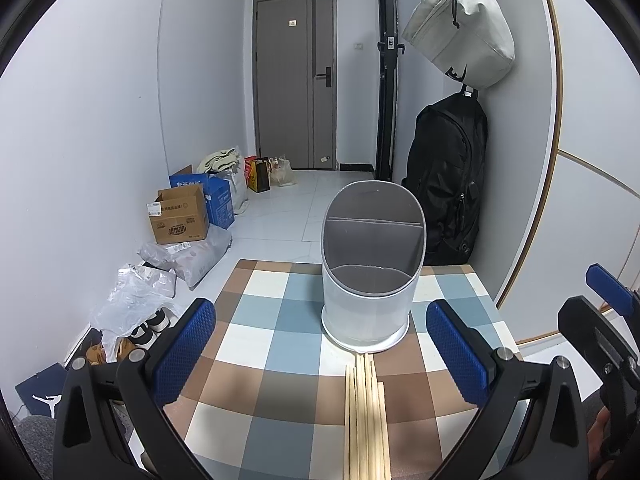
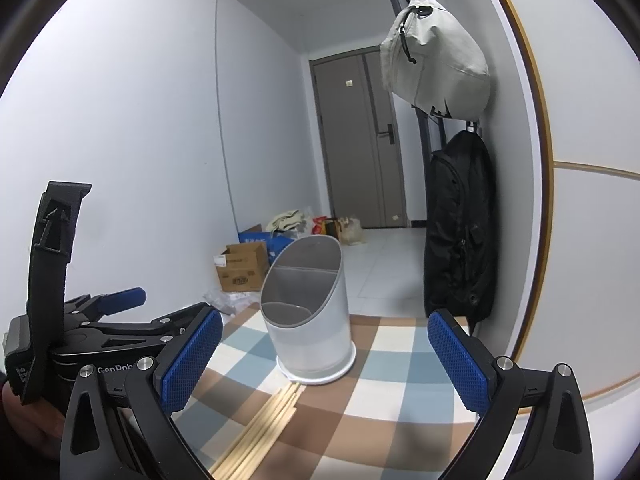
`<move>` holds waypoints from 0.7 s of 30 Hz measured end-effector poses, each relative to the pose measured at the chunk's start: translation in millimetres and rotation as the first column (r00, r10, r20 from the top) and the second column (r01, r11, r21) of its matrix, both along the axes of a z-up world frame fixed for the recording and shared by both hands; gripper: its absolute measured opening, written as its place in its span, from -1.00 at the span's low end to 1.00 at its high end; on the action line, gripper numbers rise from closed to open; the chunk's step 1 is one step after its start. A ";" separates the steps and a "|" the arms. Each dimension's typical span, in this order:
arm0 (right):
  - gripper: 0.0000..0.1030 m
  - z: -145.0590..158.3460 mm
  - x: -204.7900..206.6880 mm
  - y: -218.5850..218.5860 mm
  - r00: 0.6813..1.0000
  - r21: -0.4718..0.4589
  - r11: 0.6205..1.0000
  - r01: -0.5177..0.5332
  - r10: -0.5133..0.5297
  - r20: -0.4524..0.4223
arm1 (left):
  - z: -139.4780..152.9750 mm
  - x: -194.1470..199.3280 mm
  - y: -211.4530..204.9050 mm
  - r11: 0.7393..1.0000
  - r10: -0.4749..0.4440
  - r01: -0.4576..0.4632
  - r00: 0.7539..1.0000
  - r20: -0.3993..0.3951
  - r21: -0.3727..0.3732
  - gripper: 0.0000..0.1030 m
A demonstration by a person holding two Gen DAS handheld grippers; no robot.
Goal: Organize utensils
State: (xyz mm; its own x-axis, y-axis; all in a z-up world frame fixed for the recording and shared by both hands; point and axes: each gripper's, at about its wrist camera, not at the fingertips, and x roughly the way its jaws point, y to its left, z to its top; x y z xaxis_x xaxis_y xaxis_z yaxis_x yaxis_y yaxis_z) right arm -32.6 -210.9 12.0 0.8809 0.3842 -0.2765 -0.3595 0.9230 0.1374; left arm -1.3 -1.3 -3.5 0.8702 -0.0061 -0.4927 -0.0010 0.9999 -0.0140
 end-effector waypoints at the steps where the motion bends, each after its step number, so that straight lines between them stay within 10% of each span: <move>1: 1.00 -0.1 -0.3 0.3 1.000 0.000 1.000 0.000 0.000 0.001 | -0.2 0.0 -0.2 1.000 0.001 -0.001 1.000 0.001 0.001 0.98; 21: 1.00 -1.2 -1.0 0.8 1.000 -0.004 1.000 -0.001 0.001 0.000 | -0.8 1.9 -2.2 1.000 -0.021 0.020 1.000 -0.017 -0.006 0.98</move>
State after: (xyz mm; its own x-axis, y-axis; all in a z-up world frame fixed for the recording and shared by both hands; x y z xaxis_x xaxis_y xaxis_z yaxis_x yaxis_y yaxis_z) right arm -33.7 -210.1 10.9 0.8804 0.3842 -0.2781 -0.3606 0.9231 0.1339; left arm 0.7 -3.5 -4.3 0.8611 -0.0265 -0.5077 0.0193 0.9996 -0.0195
